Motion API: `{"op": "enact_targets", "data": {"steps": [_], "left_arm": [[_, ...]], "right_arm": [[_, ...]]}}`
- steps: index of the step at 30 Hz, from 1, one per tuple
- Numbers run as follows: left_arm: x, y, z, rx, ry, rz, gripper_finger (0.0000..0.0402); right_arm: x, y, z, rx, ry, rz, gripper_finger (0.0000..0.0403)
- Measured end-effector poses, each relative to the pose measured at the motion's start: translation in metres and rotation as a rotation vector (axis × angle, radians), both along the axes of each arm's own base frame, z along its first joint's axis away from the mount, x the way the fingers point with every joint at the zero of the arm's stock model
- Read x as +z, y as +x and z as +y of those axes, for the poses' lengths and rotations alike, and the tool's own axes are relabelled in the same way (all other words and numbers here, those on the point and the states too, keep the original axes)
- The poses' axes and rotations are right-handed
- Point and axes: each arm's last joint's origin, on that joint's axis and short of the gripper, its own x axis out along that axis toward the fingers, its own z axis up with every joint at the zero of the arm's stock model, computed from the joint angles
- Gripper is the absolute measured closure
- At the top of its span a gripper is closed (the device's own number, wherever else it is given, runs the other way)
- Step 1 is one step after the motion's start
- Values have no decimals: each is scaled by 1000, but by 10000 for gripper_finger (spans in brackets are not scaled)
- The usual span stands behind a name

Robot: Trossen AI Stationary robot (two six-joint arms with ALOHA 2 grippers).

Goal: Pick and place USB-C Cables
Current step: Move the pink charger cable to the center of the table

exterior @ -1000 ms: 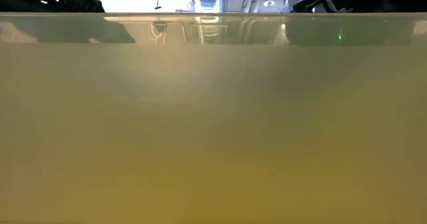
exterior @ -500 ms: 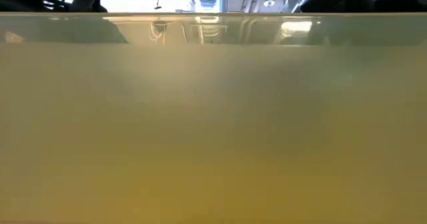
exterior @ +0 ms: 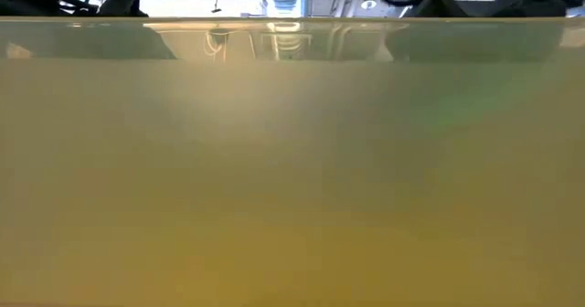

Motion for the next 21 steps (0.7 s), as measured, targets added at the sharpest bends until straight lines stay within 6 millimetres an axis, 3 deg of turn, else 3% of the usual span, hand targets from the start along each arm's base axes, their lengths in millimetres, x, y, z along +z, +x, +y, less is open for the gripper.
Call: {"op": "enact_targets", "data": {"steps": [6,11,16,21], "left_arm": [[0,0,1,20,-3,-2,116],[0,0,1,22,-2,-1,116],[0,0,1,25,-1,-1,116],[0,-1,1,47,6,-3,116]], "right_arm": [[15,-8,-23,-73,-7,64,121],[37,-9,-13,45,-44,38,121],[55,-11,-6,56,-60,-42,121],[56,-4,-11,27,-72,-109,121]]}}
